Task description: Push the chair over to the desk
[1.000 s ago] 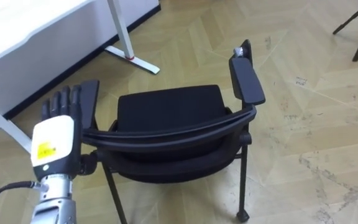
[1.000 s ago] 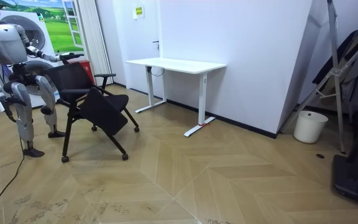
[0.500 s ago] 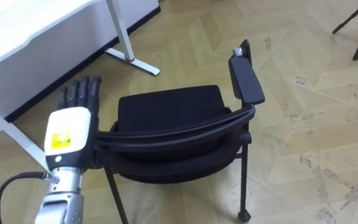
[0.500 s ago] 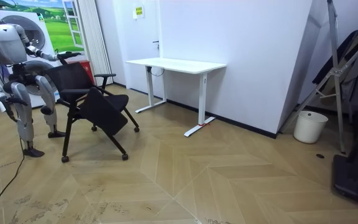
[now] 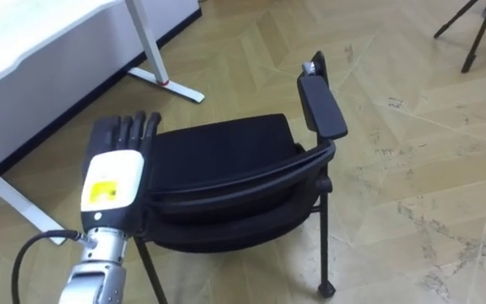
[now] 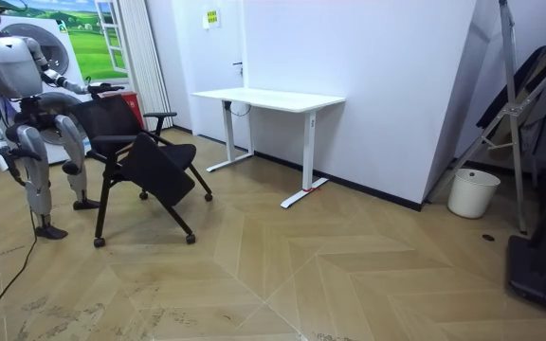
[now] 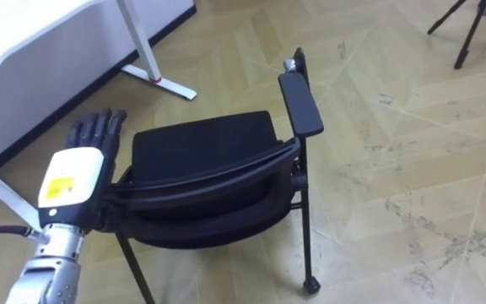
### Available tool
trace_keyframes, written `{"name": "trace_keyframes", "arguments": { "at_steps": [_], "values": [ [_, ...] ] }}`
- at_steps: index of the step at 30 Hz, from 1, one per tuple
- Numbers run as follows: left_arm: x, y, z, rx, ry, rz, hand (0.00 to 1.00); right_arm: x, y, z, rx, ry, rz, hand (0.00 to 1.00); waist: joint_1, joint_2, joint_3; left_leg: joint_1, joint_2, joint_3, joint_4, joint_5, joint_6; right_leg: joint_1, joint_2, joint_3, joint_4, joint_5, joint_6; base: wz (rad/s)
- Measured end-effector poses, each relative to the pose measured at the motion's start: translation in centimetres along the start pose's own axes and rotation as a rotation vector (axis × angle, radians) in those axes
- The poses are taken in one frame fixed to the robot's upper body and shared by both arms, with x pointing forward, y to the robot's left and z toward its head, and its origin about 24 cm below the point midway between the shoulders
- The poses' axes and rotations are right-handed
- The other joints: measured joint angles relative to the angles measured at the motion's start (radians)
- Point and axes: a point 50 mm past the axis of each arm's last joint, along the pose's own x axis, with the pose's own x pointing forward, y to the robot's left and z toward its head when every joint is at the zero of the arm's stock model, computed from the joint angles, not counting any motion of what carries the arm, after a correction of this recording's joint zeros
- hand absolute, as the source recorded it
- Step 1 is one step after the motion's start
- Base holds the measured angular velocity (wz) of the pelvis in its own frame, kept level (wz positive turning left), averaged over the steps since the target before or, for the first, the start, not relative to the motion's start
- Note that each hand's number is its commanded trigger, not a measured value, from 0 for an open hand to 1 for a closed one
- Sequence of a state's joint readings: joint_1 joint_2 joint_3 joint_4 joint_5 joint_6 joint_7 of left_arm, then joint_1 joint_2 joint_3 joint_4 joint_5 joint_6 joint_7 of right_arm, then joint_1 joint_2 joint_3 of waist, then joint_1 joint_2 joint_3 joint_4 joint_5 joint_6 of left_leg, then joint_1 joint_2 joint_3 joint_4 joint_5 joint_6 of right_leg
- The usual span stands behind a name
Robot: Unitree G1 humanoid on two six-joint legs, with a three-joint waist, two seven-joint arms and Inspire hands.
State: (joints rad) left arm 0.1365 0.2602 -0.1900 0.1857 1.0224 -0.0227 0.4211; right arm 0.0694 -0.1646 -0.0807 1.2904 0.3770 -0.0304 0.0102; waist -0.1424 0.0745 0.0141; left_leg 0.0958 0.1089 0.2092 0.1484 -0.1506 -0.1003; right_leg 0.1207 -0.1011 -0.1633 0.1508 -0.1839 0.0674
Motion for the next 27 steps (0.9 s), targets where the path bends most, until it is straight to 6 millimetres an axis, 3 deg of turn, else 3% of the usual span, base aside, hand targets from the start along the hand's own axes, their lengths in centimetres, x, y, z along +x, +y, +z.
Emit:
{"name": "trace_keyframes", "arguments": {
  "at_steps": [2,8,21,22,23,24,27],
  "values": [
    [-0.1,-0.9,0.1,0.005,0.0,-0.045,0.0,0.0,-0.1,0.0,-0.007,0.002,-0.002,0.0,-0.003,0.006,-0.0001,-0.001,0.0,0.0,0.0,0.0,0.0,-0.006,0.0,-0.001,0.0,0.0,0.0,0.0],
    [-0.7,-2.3,-0.7,0.06,0.026,-0.114,0.0,0.0,-0.4,0.1,-0.016,0.003,-0.013,0.0,-0.018,0.021,-0.0105,0.003,0.0,0.007,-0.001,0.0,0.0,-0.01,0.0,0.009,0.001,0.0,0.0,-0.04],
    [-0.2,-3.0,-2.3,0.086,0.101,-0.144,0.0,-0.1,-0.9,0.4,-0.043,-0.007,-0.027,0.0,-0.01,0.003,-0.0119,0.026,0.0,0.031,-0.001,0.0,0.0,-0.013,0.002,0.049,0.005,0.004,0.003,-0.07],
    [-0.3,-3.1,-2.4,0.088,0.108,-0.146,0.51,-0.1,-1.0,0.4,-0.044,-0.006,-0.027,0.0,-0.012,0.003,-0.0121,0.028,0.0,0.032,-0.001,0.0,0.0,-0.013,0.002,0.05,0.006,0.004,0.003,-0.08],
    [-0.3,-3.1,-2.6,0.093,0.119,-0.151,0.51,-0.1,-1.0,0.3,-0.044,0.002,-0.029,0.0,-0.015,0.001,-0.013,0.032,0.0,0.035,-0.001,0.0,0.0,-0.012,0.002,0.053,0.009,0.004,0.003,-0.07],
    [-0.4,-3.2,-2.8,0.099,0.132,-0.156,1.0,-0.1,-1.1,0.2,-0.04,0.009,-0.032,0.0,-0.015,0.001,-0.0133,0.036,0.0,0.036,-0.001,0.0,0.0,-0.009,0.002,0.055,0.012,0.004,0.003,-0.05],
    [-0.2,-3.3,-3.0,0.094,0.155,-0.16,1.0,-0.1,-1.2,0.4,-0.04,0.015,-0.038,0.0,-0.016,-0.003,-0.0152,0.042,0.0,0.041,-0.001,0.0,0.0,-0.01,0.002,0.06,0.019,0.003,0.003,-0.04]
  ]
}}
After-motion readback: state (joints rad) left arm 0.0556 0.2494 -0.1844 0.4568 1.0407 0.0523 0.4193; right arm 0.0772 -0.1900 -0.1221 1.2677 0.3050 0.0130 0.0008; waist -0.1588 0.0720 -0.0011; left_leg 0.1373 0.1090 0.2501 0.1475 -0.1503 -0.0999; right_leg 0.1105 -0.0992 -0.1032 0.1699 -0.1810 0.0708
